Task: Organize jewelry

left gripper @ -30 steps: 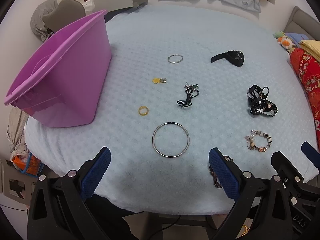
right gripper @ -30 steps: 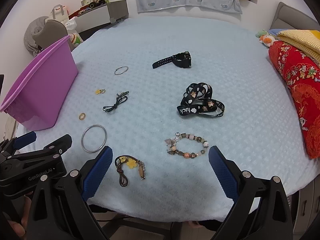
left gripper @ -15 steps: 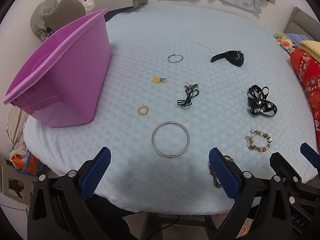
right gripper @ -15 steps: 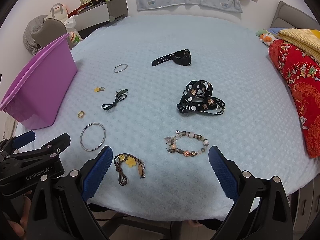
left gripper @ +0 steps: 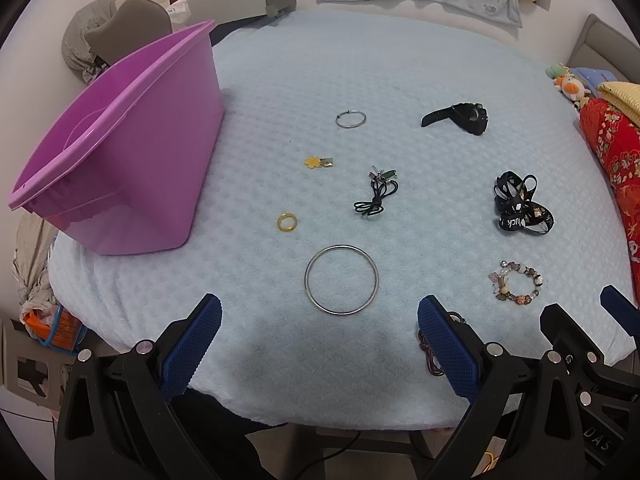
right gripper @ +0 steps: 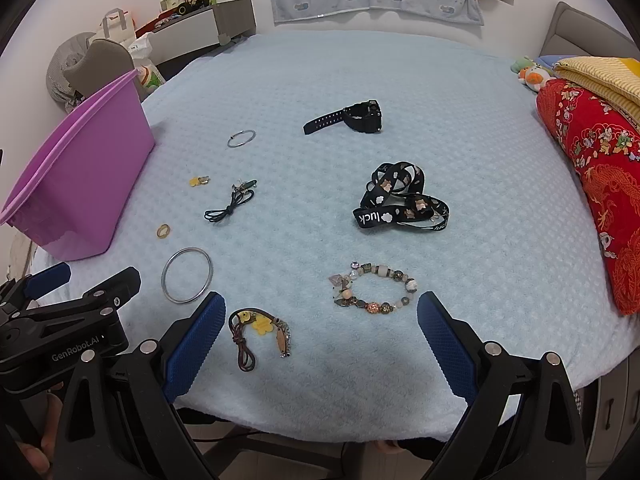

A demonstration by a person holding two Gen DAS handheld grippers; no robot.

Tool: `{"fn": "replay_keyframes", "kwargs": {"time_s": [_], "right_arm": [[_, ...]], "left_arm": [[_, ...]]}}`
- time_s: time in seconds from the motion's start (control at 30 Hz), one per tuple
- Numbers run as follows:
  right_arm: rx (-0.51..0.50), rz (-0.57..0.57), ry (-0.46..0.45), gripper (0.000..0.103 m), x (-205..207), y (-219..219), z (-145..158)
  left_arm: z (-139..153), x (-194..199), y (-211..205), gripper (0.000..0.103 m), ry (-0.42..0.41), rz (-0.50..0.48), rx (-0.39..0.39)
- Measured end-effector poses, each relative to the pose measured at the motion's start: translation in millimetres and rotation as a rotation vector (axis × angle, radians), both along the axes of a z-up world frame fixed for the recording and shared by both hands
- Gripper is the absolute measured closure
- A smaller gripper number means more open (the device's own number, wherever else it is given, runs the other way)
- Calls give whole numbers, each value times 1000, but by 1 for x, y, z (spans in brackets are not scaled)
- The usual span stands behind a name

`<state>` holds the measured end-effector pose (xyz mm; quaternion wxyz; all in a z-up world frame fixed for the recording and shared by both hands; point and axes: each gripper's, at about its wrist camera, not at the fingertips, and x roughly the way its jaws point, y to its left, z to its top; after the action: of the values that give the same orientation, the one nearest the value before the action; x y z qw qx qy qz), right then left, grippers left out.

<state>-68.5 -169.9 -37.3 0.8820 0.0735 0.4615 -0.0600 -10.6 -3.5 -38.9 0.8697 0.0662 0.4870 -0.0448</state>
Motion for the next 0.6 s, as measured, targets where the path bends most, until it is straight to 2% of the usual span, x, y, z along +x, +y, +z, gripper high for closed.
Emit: {"fn": "replay_keyframes", "kwargs": {"time_s": [0.6], "right_arm": [[0,-1,-1,11,0,0,0]], "left_arm": [[1,1,1,6,0,0,-1]]}}
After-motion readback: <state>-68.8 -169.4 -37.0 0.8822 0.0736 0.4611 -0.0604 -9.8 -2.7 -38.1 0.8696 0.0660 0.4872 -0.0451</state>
